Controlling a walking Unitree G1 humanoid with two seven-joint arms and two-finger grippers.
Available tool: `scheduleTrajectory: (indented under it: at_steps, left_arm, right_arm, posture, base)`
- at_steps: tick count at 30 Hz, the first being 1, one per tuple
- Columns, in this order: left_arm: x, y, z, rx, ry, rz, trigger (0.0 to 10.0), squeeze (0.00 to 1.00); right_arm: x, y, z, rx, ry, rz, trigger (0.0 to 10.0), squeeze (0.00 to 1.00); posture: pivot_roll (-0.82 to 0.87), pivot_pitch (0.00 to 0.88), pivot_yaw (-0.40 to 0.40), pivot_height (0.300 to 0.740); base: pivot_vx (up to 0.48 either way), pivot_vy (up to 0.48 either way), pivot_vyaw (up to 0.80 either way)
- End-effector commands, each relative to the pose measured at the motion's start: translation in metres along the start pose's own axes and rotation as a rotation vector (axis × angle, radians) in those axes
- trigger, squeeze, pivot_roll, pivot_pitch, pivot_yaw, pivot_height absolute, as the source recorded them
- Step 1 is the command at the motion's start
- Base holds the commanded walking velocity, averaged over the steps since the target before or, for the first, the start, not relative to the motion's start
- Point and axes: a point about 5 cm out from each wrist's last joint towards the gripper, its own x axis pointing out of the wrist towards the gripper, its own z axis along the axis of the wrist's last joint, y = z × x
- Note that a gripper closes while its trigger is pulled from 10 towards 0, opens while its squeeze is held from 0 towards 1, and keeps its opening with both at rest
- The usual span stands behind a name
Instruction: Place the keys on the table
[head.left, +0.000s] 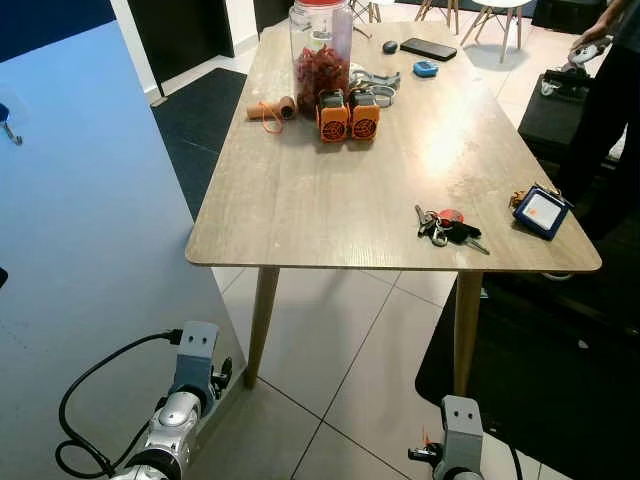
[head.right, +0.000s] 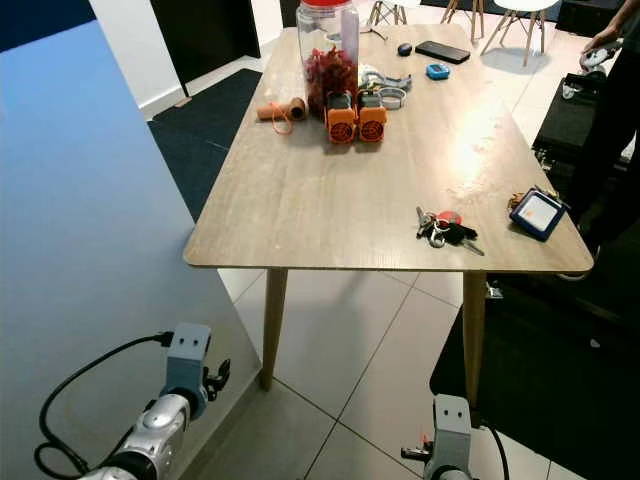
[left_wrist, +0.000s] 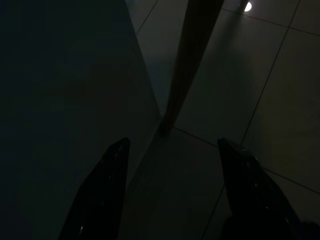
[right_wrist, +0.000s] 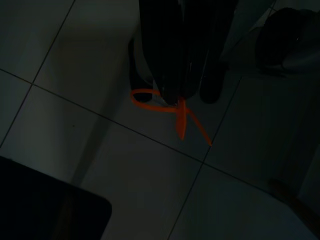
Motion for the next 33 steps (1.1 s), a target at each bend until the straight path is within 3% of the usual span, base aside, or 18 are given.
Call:
scheduleTrajectory:
  at_steps: [1,14,20,33]
  left_arm:
    - [-0.0029,0.0051,-0.0057,-0.008,0.012,0.015,10.0,0.0]
    - [-0.0024,0.0042,-0.0061,-0.024,0.023,0.016,10.0,0.0]
    - [-0.0028,0.0052,-0.0064,-0.035,0.02,0.018,10.0,0.0]
    - [-0.0033,0.006,-0.0038,-0.027,-0.01,0.016,10.0,0.0]
  right_arm:
    - [-0.0007,0.0018,-0.0048,0.007,0.022,0.003,10.0,0.0]
    - [-0.0005,0.0019,-0.0046,0.008,0.023,0.003,10.0,0.0]
    - [-0.0009,0.0015,-0.0057,0.009,0.026,0.001,10.0,0.0]
    - [-0.0007,0.0016,-0.0053,0.009,0.027,0.004,10.0,0.0]
  posture:
    - [0.04,0.069,0.027,0.74]
    - [0.03,0.072,0.027,0.74]
    - [0.04,0.075,0.028,0.74]
    - [0.04,0.074,0.027,0.74]
  base:
    - [0.0,0.0,0.0]
    - [0.0,0.0,0.0]
    - [0.0,0.469,0.0]
    - [0.0,0.0,0.0]
